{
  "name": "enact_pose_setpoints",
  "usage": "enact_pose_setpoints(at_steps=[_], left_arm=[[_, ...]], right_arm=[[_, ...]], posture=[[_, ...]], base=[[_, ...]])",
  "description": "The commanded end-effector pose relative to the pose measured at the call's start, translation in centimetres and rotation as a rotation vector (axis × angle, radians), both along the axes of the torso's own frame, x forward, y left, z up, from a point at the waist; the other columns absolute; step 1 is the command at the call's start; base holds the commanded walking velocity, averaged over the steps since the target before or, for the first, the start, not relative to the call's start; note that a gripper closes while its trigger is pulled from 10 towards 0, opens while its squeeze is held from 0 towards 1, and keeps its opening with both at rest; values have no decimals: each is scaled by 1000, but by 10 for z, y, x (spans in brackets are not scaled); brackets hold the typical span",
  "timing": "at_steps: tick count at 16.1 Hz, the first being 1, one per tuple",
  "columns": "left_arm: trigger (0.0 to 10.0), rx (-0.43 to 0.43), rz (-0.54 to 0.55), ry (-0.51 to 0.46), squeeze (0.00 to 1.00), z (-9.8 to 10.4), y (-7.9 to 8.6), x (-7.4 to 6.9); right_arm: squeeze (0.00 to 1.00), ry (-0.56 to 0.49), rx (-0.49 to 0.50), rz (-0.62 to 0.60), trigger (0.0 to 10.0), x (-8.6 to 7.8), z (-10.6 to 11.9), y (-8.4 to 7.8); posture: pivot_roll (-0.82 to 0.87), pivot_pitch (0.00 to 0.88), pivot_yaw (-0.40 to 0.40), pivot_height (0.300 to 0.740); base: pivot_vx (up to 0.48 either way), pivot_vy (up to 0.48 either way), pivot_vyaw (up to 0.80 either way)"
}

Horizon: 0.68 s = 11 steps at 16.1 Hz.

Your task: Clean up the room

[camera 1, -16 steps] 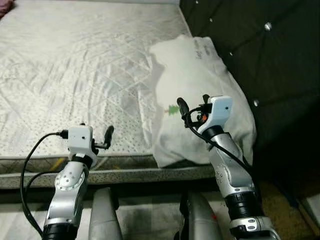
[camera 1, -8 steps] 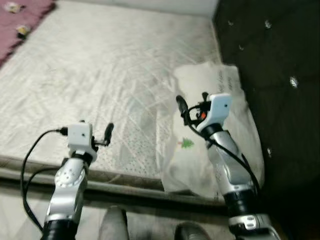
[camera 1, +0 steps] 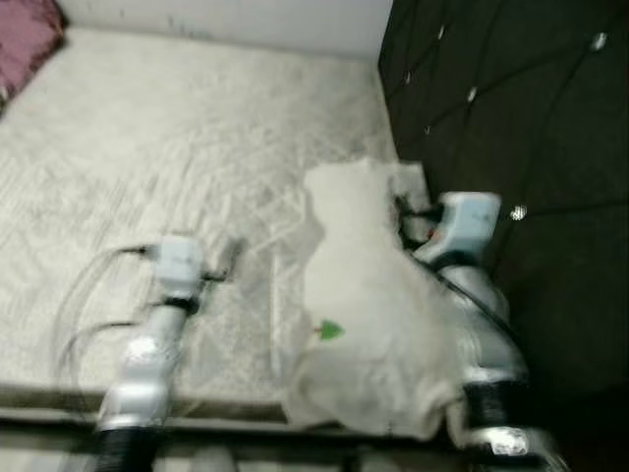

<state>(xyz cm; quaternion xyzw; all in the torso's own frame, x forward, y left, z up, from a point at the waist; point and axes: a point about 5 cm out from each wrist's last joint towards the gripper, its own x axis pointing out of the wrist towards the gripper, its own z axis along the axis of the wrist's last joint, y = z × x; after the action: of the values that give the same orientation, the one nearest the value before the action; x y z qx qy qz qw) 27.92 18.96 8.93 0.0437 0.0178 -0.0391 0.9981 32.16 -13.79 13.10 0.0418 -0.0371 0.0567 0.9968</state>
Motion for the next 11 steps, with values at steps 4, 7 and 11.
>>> enact_pose_setpoints(at_steps=[4,7,11], left_arm=[[10000,-32,26,15,0,-6,0,-5],[10000,-44,55,22,0,-6,2,-6],[10000,-70,54,79,0,-13,4,-15]], right_arm=[[0,140,-121,-119,10000,-15,-37,-30],[0,203,-83,-171,10000,-25,-49,-39],[0,170,-73,-156,10000,-30,-46,-41]], posture=[[17,54,-69,740],[15,55,-66,740],[8,47,-61,740]], base=[[0,0,0],[0,0,0],[0,0,0]])
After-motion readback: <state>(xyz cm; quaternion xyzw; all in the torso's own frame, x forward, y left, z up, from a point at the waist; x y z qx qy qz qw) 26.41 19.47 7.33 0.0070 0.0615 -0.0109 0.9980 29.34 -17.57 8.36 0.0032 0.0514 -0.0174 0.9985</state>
